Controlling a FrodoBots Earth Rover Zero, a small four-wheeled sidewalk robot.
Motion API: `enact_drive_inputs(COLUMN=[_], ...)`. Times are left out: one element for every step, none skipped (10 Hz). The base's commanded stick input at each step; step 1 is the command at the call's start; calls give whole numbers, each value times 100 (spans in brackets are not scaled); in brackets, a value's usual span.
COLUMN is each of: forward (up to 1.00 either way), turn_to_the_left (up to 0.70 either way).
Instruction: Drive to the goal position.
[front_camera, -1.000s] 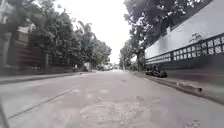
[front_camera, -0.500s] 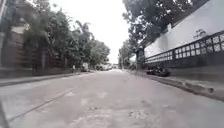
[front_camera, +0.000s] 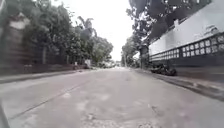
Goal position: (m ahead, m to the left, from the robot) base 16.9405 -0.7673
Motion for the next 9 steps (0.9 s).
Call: enact_drive_inputs(forward=[70, 70, 70, 70, 70, 70, 70, 70, 70], turn_to_the_left=[0, 0, 0, -9, -30, -22, -5, 0, 0])
